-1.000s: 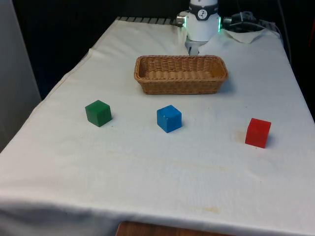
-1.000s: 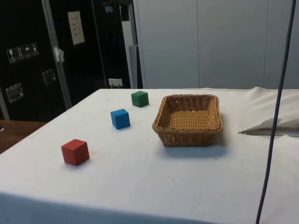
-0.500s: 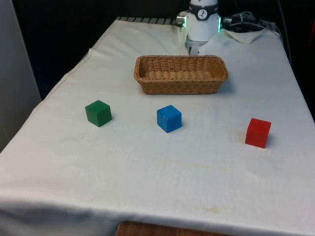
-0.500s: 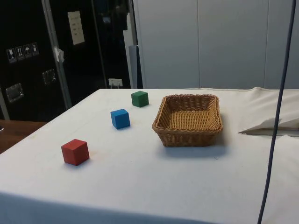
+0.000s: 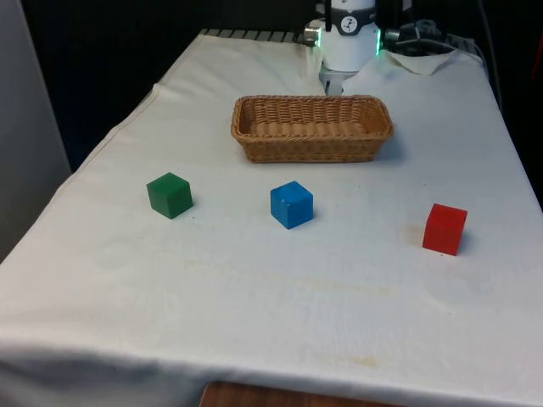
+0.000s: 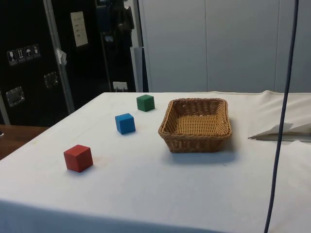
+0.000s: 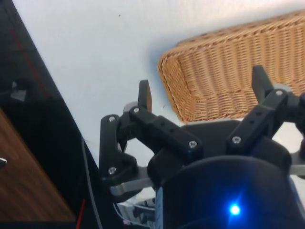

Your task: Pick up exactly two blocks and place them into the basket.

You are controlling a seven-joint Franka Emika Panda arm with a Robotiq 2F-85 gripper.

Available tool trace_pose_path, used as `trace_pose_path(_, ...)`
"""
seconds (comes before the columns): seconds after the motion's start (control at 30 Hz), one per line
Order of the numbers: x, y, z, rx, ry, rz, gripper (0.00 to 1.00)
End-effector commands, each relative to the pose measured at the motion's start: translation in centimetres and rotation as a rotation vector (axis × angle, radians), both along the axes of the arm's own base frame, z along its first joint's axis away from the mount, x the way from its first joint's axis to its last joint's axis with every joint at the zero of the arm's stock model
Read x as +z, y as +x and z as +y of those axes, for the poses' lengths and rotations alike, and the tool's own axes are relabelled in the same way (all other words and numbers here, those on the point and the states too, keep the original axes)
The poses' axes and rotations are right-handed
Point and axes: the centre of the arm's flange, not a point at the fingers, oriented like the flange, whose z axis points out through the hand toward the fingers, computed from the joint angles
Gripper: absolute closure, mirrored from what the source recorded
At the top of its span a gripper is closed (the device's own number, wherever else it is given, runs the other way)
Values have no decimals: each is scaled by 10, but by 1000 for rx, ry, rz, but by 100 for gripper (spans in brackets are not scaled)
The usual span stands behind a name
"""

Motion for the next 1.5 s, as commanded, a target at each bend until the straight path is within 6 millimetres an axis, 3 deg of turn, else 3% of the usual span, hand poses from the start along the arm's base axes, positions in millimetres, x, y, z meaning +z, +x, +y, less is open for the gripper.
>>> trace_pose_path(0.0,-4,0,0,-6,0,0,0)
trace_pose_path(0.07,-18,0,1,-36,4,-7,0)
trace_pose_path(1.0,-97,21,9,-106,-51,-60,0)
trace_pose_path(1.47,-140,20,-19,-126,-80,-96,0)
